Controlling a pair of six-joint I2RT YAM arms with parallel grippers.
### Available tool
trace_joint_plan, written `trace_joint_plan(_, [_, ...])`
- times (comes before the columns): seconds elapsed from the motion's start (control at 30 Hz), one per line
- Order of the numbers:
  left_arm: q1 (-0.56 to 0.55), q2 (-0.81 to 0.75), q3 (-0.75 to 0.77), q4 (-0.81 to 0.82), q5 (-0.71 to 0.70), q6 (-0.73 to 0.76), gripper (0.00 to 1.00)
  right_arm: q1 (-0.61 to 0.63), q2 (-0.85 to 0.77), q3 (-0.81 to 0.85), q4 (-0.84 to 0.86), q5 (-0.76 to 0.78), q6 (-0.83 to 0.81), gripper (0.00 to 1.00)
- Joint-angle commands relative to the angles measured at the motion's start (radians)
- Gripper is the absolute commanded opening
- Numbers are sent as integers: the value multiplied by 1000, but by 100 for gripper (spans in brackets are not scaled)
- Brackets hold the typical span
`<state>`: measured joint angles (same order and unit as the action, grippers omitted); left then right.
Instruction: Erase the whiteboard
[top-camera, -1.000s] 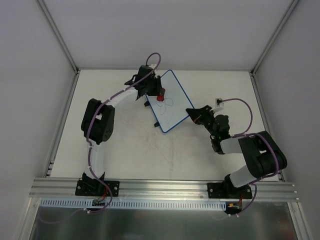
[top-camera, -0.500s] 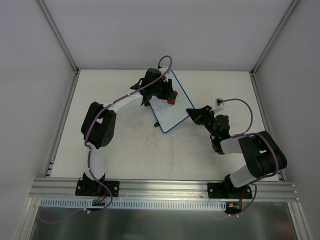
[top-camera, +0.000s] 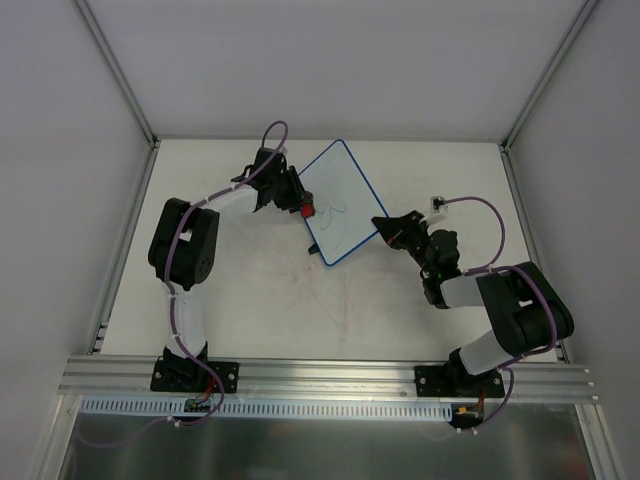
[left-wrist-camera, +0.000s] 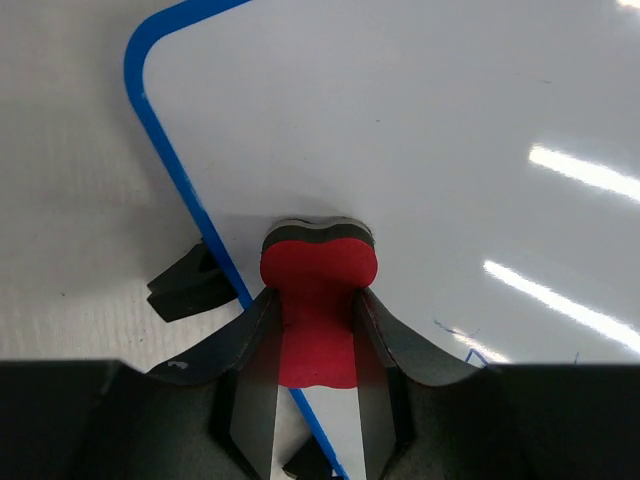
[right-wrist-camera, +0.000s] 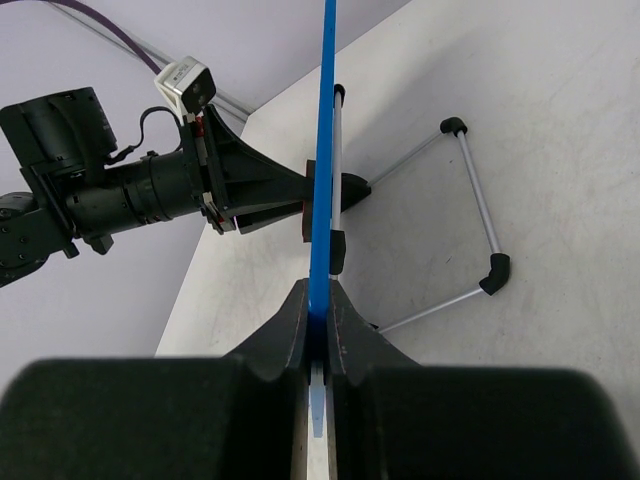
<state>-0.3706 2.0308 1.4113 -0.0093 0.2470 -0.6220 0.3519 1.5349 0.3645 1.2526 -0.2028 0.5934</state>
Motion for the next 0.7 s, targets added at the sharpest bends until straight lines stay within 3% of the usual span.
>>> trace_joint_plan(0.0, [8, 28, -31, -40, -28, -88, 0, 13, 4, 2, 73, -41, -44, 0])
trace_joint_plan(0.3, [-31, 57, 38, -37, 55, -9, 0, 12, 7, 2, 77, -41, -41, 0])
trace_joint_plan(0.67, [-252, 26, 75, -31, -48, 197, 0, 10, 10, 1, 85, -41, -38, 0])
